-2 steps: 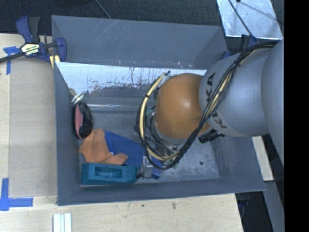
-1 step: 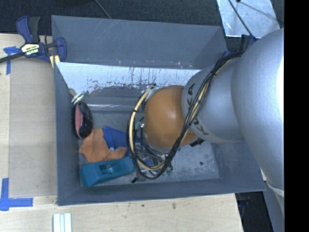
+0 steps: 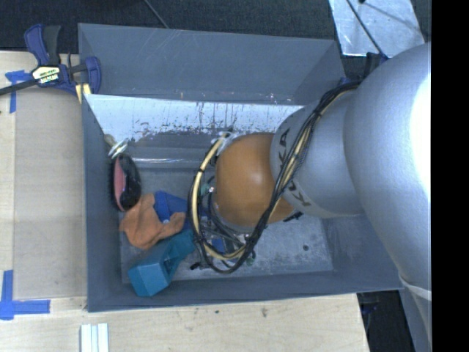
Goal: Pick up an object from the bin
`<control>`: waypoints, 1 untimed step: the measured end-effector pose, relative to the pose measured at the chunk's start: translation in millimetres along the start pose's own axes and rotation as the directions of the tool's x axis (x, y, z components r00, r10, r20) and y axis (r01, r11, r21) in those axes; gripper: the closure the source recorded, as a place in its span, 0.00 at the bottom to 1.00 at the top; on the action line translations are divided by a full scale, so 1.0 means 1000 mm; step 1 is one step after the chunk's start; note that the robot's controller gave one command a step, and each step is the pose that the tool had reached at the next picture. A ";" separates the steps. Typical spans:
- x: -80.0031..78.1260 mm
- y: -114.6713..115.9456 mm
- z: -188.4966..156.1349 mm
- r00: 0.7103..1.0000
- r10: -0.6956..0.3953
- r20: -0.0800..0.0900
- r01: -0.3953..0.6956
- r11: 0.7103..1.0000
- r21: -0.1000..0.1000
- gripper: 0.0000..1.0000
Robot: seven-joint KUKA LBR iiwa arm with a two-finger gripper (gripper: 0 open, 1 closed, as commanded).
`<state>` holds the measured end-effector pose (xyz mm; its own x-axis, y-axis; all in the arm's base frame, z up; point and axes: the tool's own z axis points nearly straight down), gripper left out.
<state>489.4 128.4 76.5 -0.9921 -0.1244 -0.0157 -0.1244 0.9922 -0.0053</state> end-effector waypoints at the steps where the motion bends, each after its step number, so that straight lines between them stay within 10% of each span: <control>1: 0.003 -0.034 -0.038 0.999 -0.045 -0.016 0.045 0.999 -0.007 1.00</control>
Offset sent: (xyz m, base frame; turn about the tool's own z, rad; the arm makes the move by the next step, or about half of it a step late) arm 0.0183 -0.0071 0.0632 0.0196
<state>490.4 94.4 114.6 -0.9856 -0.1694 0.0009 -0.1694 0.9856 0.0011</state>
